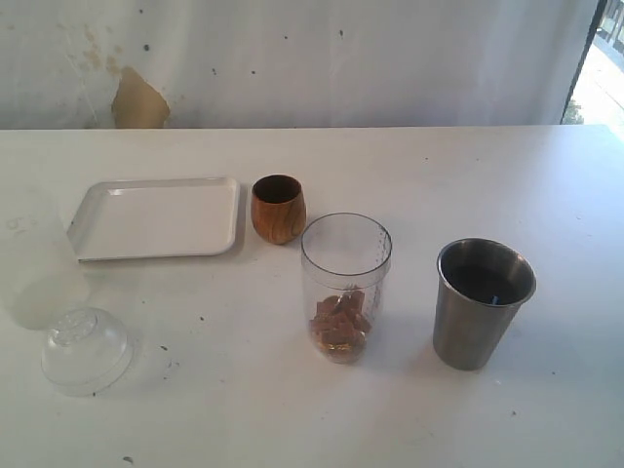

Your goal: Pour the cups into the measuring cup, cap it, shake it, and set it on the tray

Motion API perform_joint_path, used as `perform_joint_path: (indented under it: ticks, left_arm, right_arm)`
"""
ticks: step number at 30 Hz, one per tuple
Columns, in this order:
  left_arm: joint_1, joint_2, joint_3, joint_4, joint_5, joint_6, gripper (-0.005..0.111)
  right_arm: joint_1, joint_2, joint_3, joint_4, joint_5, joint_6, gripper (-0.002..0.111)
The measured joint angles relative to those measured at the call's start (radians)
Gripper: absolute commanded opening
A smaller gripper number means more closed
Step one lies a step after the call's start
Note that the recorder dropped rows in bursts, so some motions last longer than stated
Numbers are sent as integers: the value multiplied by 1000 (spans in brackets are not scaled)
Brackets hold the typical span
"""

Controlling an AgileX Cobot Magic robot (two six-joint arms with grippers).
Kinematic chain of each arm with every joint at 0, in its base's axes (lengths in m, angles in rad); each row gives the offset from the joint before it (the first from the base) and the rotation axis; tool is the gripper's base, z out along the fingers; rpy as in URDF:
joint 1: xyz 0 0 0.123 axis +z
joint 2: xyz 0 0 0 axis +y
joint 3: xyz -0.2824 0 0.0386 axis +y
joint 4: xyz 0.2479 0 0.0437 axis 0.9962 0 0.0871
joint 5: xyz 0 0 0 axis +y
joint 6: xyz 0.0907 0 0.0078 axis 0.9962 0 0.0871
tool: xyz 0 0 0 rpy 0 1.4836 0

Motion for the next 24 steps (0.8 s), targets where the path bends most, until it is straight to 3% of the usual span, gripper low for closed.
perform_joint_path:
  ticks: [6, 12, 14, 21, 24]
  left_arm:
    - [187, -68, 0, -110, 0, 167, 1]
    - [510, -166, 13, -147, -12, 209, 1]
    - [574, -199, 75, -149, -70, 209, 1]
    - [621, -201, 349, -138, -116, 209, 1]
    - [621, -201, 360, -110, -47, 217, 1]
  right_arm:
    - [0, 0, 0, 0, 0, 0, 0]
    - [0, 0, 0, 0, 0, 0, 0]
    - [0, 0, 0, 0, 0, 0, 0]
    - [0, 0, 0, 0, 0, 0, 0]
    - [0, 0, 0, 0, 0, 0, 0]
